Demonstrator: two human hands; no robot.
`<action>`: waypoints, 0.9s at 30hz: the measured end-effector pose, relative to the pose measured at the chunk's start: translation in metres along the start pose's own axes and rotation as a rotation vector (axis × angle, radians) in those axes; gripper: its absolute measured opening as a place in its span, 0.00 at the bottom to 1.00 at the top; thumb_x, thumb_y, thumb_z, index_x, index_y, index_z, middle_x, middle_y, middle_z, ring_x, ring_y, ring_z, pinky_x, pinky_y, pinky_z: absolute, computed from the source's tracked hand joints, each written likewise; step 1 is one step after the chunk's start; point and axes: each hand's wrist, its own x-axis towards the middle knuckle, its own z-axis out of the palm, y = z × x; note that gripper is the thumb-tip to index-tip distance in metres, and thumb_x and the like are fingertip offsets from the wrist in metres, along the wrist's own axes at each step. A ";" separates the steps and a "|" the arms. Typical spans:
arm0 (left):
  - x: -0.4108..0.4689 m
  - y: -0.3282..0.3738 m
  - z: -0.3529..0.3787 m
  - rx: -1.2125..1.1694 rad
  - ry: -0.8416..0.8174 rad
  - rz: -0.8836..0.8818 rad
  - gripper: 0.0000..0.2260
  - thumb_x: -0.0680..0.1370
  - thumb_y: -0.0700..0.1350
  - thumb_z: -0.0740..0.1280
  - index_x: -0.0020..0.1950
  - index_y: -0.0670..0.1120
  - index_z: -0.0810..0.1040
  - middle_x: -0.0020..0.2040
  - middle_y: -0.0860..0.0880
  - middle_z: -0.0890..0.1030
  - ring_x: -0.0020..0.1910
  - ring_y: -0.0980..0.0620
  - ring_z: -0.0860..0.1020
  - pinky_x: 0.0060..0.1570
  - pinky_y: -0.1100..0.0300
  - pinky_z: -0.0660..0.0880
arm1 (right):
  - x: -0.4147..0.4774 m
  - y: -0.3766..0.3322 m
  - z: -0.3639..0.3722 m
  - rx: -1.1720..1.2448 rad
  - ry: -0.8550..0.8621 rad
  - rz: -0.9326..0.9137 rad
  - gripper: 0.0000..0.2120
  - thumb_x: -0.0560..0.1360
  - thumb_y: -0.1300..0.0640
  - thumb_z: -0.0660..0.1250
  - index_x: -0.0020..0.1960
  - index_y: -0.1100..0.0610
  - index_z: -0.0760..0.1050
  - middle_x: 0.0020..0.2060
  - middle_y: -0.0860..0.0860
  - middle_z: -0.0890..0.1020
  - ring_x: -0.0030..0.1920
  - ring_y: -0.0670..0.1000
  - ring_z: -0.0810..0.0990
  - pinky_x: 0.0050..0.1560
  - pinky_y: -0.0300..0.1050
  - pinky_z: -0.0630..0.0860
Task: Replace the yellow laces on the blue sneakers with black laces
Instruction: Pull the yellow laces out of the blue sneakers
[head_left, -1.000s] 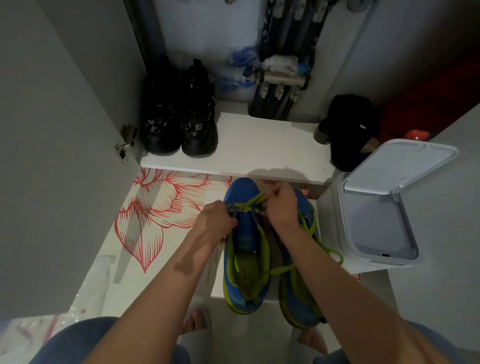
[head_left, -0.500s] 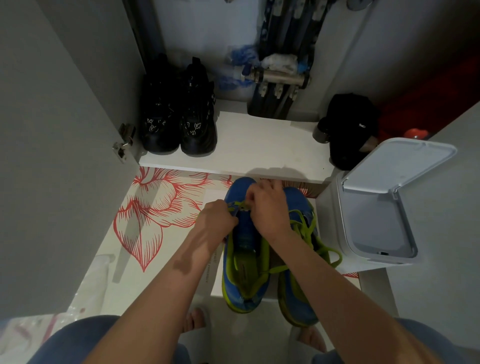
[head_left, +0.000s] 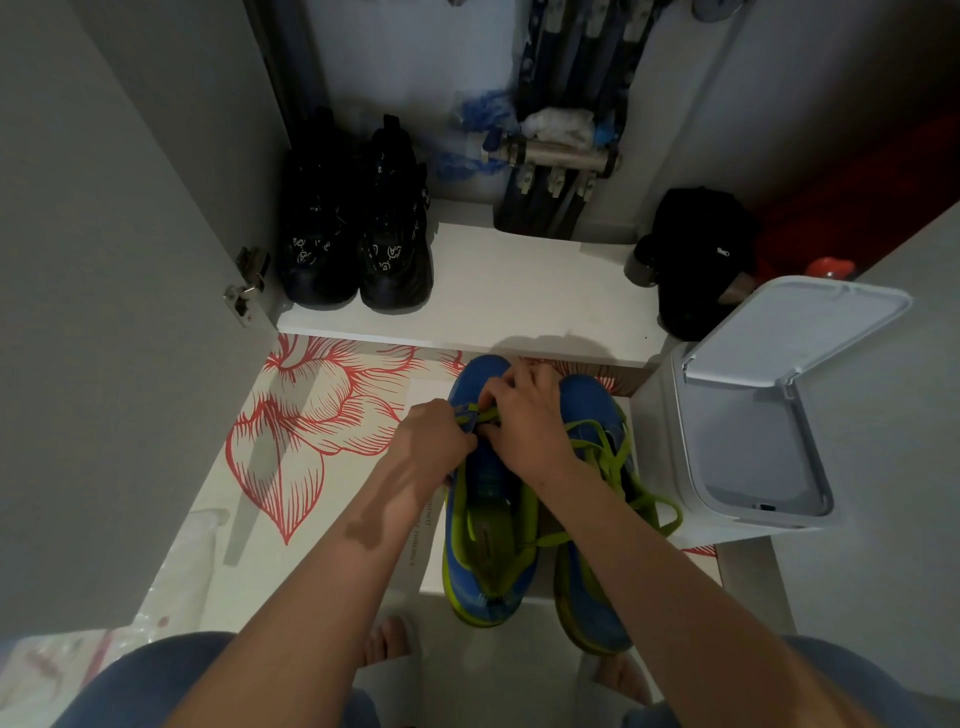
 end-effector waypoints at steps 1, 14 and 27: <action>0.000 0.000 0.000 -0.001 0.000 0.002 0.13 0.76 0.42 0.66 0.55 0.34 0.76 0.50 0.36 0.80 0.46 0.41 0.82 0.47 0.47 0.80 | 0.000 0.000 0.001 -0.014 0.006 0.007 0.09 0.75 0.56 0.66 0.55 0.55 0.75 0.58 0.54 0.70 0.60 0.56 0.64 0.60 0.47 0.62; 0.001 -0.002 0.002 -0.037 0.009 -0.008 0.12 0.76 0.42 0.66 0.55 0.35 0.77 0.50 0.37 0.81 0.48 0.41 0.82 0.49 0.46 0.80 | 0.010 0.026 -0.026 0.176 0.271 0.215 0.08 0.77 0.60 0.63 0.56 0.58 0.75 0.56 0.57 0.73 0.58 0.57 0.65 0.56 0.42 0.58; 0.001 0.001 0.001 0.001 0.008 -0.011 0.13 0.76 0.42 0.66 0.55 0.35 0.76 0.51 0.36 0.80 0.48 0.40 0.81 0.49 0.47 0.80 | 0.003 0.002 0.008 -0.021 0.016 0.010 0.07 0.74 0.58 0.66 0.52 0.56 0.75 0.58 0.54 0.70 0.59 0.57 0.64 0.59 0.47 0.62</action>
